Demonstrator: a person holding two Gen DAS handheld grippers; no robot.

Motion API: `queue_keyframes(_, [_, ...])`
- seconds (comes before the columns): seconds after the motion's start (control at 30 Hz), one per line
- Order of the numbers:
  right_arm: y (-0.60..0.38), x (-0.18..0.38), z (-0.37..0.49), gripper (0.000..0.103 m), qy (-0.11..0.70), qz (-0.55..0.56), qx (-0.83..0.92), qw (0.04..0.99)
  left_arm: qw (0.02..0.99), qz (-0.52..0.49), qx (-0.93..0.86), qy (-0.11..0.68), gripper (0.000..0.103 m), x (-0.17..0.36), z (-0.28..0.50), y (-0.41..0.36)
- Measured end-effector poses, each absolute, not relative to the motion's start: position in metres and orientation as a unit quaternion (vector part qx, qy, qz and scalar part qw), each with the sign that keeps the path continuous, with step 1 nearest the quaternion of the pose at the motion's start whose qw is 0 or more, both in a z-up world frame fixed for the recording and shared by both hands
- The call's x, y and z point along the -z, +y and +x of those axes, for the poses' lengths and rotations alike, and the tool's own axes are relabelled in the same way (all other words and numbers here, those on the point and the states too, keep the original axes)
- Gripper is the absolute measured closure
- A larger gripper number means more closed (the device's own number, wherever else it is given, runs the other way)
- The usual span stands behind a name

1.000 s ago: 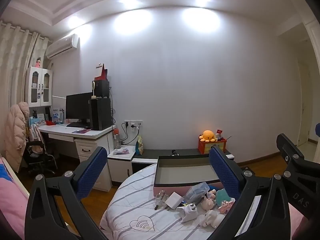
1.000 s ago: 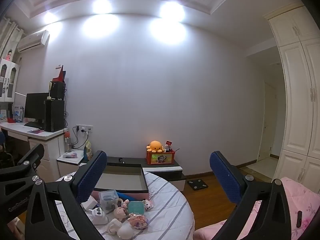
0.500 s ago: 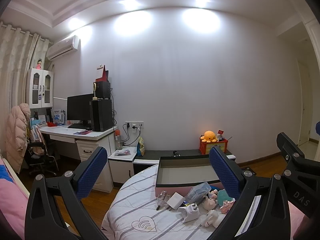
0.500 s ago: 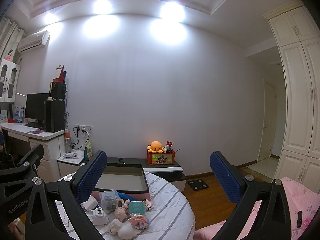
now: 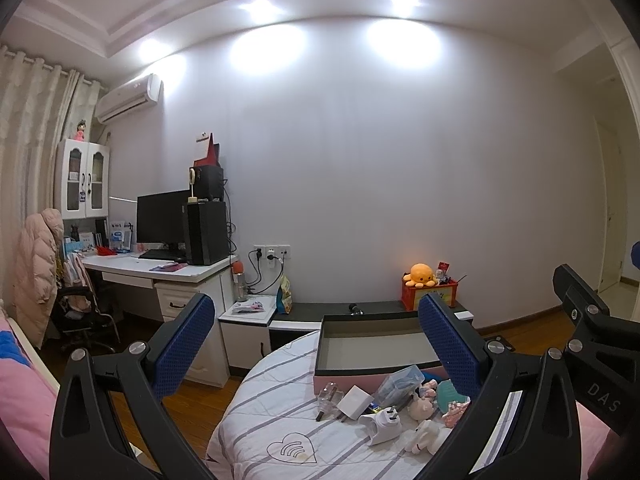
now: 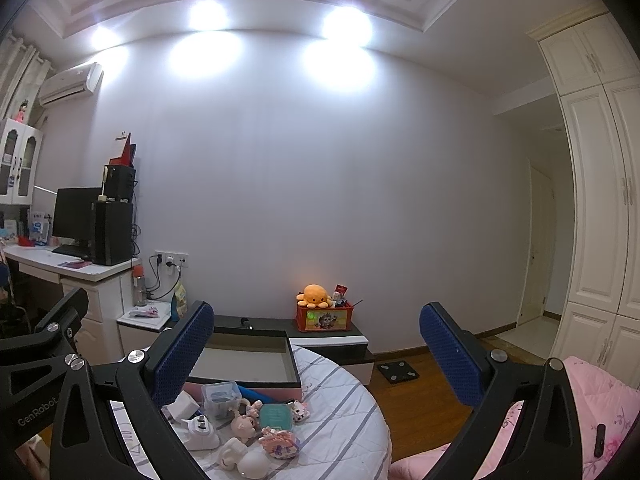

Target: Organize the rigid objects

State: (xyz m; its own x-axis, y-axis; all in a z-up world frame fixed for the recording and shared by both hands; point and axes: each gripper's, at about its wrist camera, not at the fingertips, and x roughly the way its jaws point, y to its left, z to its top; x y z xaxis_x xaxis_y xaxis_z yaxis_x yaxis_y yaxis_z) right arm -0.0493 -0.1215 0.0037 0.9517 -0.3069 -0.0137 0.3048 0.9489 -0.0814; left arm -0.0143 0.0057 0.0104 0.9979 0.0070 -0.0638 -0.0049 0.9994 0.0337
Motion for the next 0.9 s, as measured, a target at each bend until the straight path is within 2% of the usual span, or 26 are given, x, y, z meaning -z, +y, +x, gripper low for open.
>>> queue_keyframes(0.9, [-0.1148, -0.0033, -0.0528, 0.0, 0.005, -0.039, 0.134, 0.99, 0.999, 0.019, -0.021, 0.027, 0.0, -0.0131, -0.0224, 0.012])
